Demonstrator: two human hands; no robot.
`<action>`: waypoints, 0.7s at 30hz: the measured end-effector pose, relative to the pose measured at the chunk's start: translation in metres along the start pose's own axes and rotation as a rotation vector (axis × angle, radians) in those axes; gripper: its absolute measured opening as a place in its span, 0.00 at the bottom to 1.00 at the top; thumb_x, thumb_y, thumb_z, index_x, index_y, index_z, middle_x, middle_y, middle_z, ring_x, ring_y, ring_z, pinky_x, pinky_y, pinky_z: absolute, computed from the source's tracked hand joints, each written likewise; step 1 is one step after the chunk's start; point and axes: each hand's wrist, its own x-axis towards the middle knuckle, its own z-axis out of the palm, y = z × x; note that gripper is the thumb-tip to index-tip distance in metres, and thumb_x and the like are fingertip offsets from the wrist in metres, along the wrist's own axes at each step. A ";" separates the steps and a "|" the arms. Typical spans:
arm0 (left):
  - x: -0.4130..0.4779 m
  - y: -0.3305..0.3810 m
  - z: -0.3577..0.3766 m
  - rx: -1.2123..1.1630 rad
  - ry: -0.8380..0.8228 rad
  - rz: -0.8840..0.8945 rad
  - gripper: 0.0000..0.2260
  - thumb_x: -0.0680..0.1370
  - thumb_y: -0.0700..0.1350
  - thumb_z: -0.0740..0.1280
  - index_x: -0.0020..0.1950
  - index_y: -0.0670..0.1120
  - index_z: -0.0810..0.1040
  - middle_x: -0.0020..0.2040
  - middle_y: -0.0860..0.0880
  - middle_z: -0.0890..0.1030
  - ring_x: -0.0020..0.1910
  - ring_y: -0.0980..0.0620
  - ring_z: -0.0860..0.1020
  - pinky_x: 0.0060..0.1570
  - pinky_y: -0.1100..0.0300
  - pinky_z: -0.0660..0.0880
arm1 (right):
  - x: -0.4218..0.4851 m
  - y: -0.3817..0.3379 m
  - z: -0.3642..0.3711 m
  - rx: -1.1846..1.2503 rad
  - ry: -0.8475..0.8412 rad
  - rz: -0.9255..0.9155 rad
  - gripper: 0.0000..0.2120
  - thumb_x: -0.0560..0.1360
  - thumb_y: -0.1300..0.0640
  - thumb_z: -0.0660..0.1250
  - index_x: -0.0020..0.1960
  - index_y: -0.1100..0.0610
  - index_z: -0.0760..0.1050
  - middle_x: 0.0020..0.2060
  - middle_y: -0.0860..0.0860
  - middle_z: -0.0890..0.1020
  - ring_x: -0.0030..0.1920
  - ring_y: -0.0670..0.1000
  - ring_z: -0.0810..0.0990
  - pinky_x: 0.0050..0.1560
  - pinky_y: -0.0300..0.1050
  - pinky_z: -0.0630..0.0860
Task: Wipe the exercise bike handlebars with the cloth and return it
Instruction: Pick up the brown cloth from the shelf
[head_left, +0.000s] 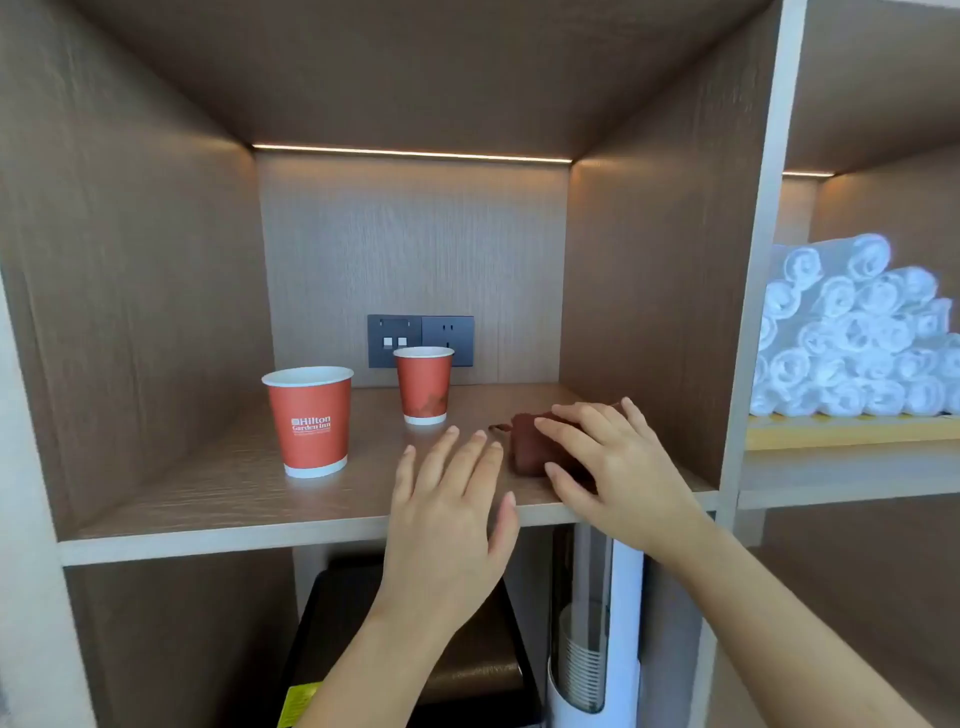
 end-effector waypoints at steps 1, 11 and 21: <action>0.002 -0.001 0.002 -0.004 0.015 0.011 0.20 0.74 0.51 0.55 0.56 0.44 0.80 0.57 0.46 0.81 0.59 0.45 0.77 0.59 0.40 0.68 | 0.005 0.007 0.001 0.020 -0.051 -0.029 0.21 0.75 0.49 0.62 0.67 0.51 0.69 0.65 0.52 0.73 0.67 0.53 0.68 0.71 0.59 0.53; 0.000 -0.014 0.020 0.053 0.136 0.017 0.20 0.74 0.53 0.57 0.58 0.45 0.80 0.59 0.47 0.80 0.61 0.45 0.76 0.60 0.43 0.68 | 0.037 0.028 0.000 0.025 -0.361 -0.146 0.24 0.75 0.39 0.57 0.70 0.38 0.59 0.66 0.46 0.69 0.64 0.49 0.68 0.63 0.51 0.68; -0.001 -0.019 0.024 0.060 0.127 0.014 0.21 0.75 0.55 0.57 0.57 0.46 0.80 0.58 0.45 0.80 0.60 0.45 0.76 0.60 0.43 0.69 | 0.034 -0.004 -0.003 -0.021 -0.332 -0.168 0.21 0.76 0.42 0.58 0.68 0.41 0.64 0.56 0.48 0.73 0.56 0.51 0.70 0.48 0.42 0.68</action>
